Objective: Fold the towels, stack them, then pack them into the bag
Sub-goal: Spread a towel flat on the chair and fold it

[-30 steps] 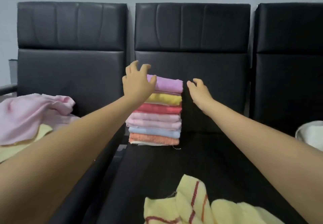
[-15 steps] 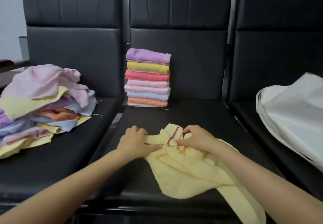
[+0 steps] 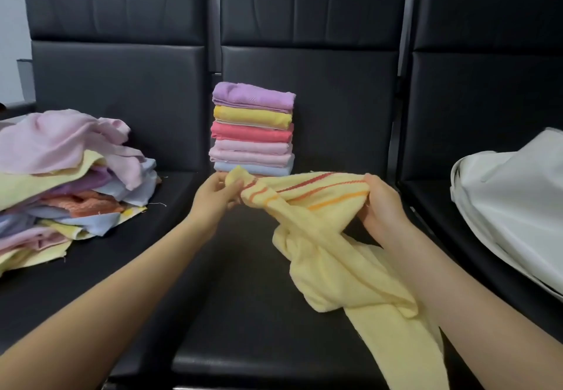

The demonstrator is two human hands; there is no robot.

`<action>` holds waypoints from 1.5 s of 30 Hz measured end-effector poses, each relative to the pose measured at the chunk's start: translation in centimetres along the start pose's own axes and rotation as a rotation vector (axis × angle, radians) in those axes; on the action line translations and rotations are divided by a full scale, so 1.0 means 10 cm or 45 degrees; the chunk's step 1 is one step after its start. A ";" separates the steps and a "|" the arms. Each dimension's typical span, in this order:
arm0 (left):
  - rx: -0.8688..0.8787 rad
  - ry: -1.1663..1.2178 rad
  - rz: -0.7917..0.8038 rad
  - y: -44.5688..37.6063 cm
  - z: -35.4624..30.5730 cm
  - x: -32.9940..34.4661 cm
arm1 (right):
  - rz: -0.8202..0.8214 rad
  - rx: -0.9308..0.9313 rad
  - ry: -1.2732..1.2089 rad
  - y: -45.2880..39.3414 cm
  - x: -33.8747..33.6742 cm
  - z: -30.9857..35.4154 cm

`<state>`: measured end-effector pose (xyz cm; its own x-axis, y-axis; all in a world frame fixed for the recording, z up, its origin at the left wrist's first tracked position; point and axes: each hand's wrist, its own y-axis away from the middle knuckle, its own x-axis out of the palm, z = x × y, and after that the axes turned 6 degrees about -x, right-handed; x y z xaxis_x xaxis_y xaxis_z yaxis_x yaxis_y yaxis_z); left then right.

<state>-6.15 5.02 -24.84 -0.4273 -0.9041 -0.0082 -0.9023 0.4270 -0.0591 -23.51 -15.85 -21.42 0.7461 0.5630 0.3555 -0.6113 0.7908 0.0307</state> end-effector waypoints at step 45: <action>-0.579 0.555 -0.272 0.28 0.08 0.36 | 0.151 0.194 -0.426 0.07 0.14 -0.32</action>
<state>-10.14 2.91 -25.85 -0.1342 -0.9204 0.3671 -0.8629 0.2907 0.4134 -22.08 -13.74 -23.89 0.5561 0.5190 0.6491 -0.7391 0.6660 0.1007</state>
